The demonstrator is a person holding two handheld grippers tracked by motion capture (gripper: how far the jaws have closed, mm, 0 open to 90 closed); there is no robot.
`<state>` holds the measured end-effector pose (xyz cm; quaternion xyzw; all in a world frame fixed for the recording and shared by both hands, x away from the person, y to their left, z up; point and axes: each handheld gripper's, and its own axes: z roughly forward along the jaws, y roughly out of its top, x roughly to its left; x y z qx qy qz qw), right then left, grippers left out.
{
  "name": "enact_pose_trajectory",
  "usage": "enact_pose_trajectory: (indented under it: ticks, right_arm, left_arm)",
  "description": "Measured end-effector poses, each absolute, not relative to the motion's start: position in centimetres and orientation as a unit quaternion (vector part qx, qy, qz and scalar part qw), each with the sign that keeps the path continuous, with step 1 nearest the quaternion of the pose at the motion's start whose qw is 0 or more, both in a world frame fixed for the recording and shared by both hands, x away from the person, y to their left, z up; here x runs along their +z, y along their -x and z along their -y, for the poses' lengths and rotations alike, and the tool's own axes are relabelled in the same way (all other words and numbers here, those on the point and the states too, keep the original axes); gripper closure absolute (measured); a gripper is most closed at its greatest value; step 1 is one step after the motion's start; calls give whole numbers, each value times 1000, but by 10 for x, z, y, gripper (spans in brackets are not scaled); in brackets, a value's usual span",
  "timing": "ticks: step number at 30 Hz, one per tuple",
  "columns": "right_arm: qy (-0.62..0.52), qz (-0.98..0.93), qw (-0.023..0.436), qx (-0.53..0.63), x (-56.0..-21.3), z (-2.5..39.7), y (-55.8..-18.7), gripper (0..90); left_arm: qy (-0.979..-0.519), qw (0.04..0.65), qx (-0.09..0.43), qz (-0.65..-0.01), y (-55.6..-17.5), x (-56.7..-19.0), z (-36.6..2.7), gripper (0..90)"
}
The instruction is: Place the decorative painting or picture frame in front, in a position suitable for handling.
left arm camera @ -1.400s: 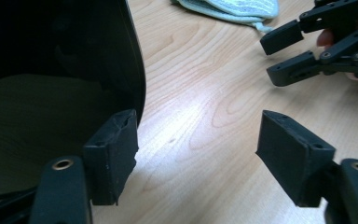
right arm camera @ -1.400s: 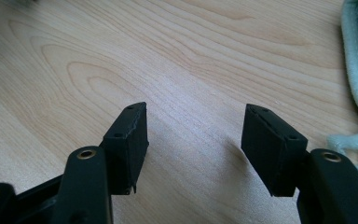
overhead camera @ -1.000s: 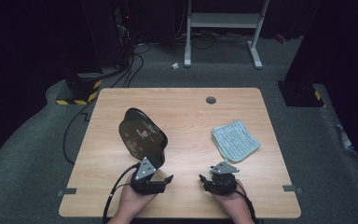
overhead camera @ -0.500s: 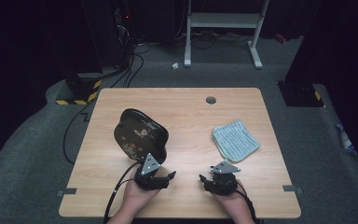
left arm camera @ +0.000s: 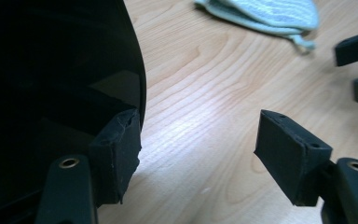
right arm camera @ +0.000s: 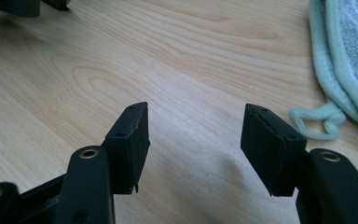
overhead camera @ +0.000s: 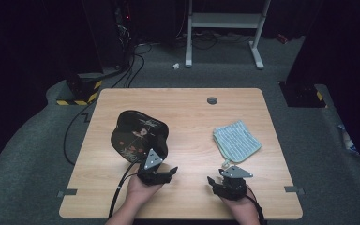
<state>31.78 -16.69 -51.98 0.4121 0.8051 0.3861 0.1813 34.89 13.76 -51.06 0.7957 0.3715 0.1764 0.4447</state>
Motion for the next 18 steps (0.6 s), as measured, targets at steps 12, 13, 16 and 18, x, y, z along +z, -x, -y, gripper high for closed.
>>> enact_pose_trajectory:
  ticks: [12, 13, 16, 18]
  right_arm:
    - [-420, -800, 187, 386, -519, 175, -307, 418]
    - [-419, -800, 187, 387, -519, 175, -307, 418]
    - [-415, -802, 186, 388, -519, 173, -307, 419]
    - [-412, -804, 181, 390, -519, 170, -309, 421]
  left_arm:
    - [-789, 442, 184, -385, -358, -512, -142, 310]
    - [-790, 442, 183, -383, -356, -511, -143, 315]
    - [-790, 447, 178, -379, -352, -510, -146, 328]
    - [-788, 452, 174, -380, -347, -509, -152, 329]
